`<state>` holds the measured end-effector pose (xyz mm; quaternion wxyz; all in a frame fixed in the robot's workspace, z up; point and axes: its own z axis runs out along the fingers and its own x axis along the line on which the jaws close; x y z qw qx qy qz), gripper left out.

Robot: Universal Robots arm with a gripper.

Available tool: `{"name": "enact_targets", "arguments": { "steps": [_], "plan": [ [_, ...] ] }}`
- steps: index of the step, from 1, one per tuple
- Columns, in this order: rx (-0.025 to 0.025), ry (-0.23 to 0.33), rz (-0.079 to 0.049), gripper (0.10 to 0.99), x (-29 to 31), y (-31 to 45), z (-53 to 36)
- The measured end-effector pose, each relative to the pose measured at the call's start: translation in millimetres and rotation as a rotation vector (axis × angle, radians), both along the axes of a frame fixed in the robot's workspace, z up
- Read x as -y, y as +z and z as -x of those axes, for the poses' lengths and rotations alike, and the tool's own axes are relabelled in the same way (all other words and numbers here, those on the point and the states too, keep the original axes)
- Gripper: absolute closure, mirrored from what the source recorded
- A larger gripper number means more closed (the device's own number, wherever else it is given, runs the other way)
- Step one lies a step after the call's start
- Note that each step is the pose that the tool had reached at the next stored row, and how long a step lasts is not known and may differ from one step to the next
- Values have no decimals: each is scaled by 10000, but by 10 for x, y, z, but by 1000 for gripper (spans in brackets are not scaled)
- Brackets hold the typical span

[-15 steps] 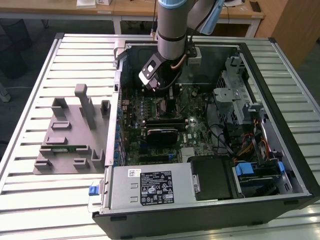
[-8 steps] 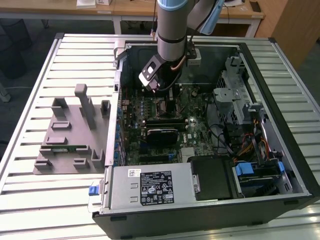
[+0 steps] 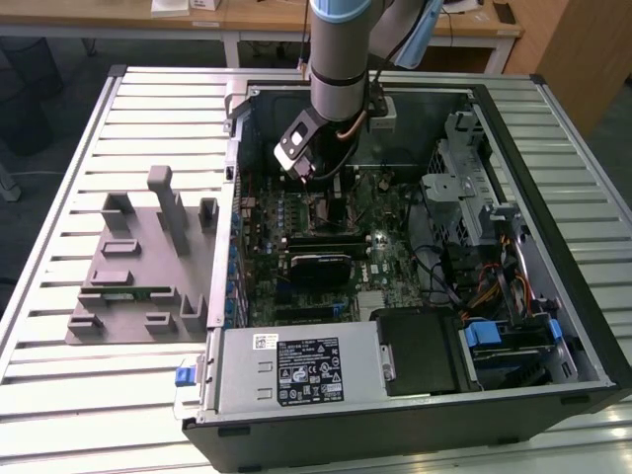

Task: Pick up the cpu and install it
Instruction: 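Place the cpu into insertion slot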

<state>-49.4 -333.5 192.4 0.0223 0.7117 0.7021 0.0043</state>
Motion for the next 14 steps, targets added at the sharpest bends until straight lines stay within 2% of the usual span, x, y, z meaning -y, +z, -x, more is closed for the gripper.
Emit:
{"name": "enact_targets", "arguments": {
  "steps": [14],
  "plan": [
    [-1, -1, 2, 545, -5, -14, 0]
  ]
}}
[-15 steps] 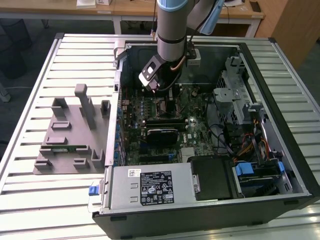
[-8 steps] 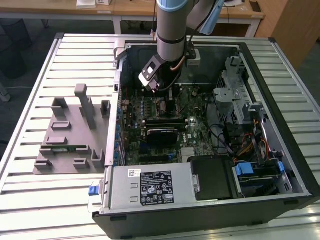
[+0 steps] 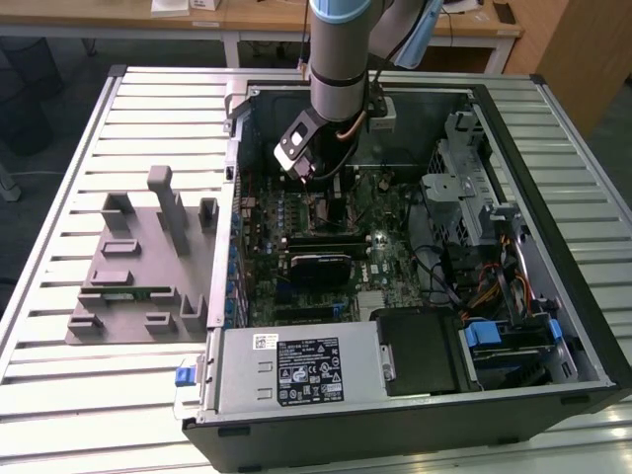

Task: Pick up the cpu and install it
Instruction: 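Place the cpu into insertion slot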

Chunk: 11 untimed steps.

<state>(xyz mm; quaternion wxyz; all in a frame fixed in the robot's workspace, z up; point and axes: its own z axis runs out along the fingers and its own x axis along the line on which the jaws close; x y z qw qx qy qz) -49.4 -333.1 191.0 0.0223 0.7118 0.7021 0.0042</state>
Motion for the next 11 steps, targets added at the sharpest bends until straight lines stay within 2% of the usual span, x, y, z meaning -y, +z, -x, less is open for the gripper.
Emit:
{"name": "enact_targets", "arguments": {
  "steps": [6, 7, 11],
  "plan": [
    [5, 1, -8, 537, -1, -4, -1],
    [4, 0, -6, 475, -1, -3, -1],
    [-1, 0, 2, 475, 0, 3, 0]
  ]
}}
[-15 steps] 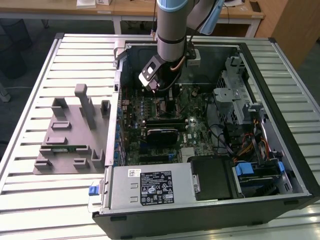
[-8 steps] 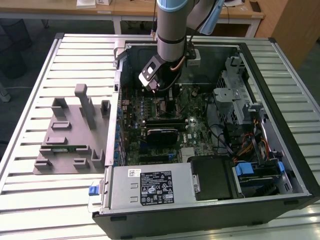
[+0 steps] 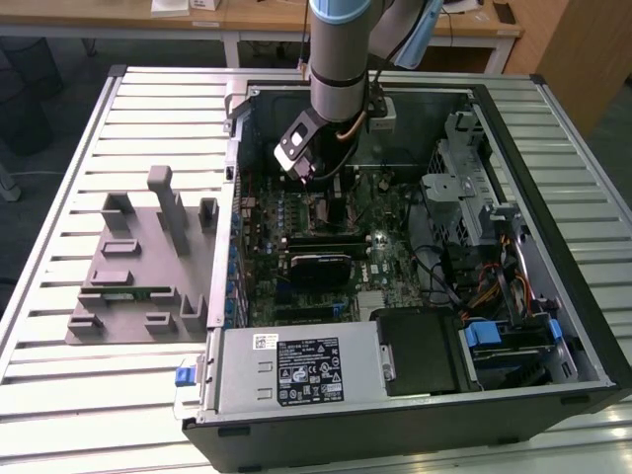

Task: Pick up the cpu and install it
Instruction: 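Place the cpu into insertion slot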

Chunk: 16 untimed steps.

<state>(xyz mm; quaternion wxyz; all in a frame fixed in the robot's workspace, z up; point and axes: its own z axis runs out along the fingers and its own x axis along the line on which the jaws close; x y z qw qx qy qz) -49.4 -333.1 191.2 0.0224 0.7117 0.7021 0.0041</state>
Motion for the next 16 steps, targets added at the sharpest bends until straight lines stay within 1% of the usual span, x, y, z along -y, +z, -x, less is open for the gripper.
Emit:
{"name": "enact_targets", "arguments": {
  "steps": [8, 16],
  "plan": [
    [2, 0, -5, 475, -2, 39, 0],
    [0, 0, -2, 475, -2, 55, 0]
  ]
}}
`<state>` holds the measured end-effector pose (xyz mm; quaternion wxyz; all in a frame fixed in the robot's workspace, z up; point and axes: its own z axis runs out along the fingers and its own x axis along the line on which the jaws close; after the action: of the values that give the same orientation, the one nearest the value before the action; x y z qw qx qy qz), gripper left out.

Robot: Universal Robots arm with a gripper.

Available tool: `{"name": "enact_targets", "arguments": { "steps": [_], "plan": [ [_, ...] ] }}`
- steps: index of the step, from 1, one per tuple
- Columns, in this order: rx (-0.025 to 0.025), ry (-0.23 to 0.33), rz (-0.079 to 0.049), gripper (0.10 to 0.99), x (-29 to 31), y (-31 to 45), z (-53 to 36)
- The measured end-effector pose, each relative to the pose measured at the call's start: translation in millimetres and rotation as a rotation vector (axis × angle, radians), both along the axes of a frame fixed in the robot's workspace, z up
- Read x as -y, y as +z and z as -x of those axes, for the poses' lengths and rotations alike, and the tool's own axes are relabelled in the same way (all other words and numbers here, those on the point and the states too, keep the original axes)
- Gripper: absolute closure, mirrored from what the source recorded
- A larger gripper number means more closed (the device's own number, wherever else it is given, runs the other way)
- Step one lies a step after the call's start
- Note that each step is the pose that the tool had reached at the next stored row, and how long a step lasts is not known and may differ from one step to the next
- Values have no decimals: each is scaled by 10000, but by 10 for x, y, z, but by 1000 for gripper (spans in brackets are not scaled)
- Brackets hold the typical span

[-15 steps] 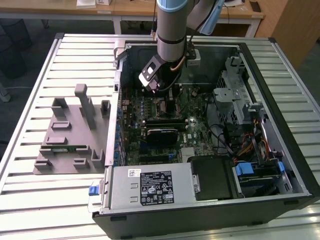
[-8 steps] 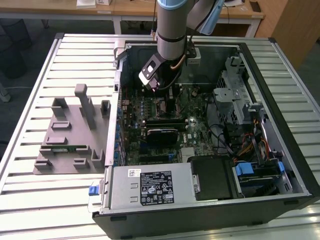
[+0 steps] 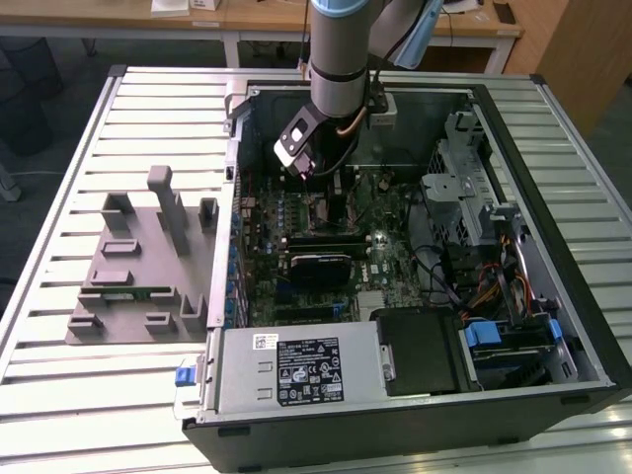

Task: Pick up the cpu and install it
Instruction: 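Place the cpu into insertion slot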

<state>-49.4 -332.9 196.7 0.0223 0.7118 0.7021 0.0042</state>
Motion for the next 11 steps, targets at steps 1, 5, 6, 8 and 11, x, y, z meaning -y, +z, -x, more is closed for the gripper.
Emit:
{"name": "enact_targets", "arguments": {
  "steps": [1, 5, 6, 8, 11],
  "plan": [
    [2, -1, -3, 475, 0, 0, 0],
    [2, 0, -3, 475, 0, 2, 0],
    [2, 0, -3, 475, 0, 3, 0],
    [1, 0, -3, 486, 0, 4, 0],
    [0, 0, -1, 592, 0, 7, 0]
  ]
}}
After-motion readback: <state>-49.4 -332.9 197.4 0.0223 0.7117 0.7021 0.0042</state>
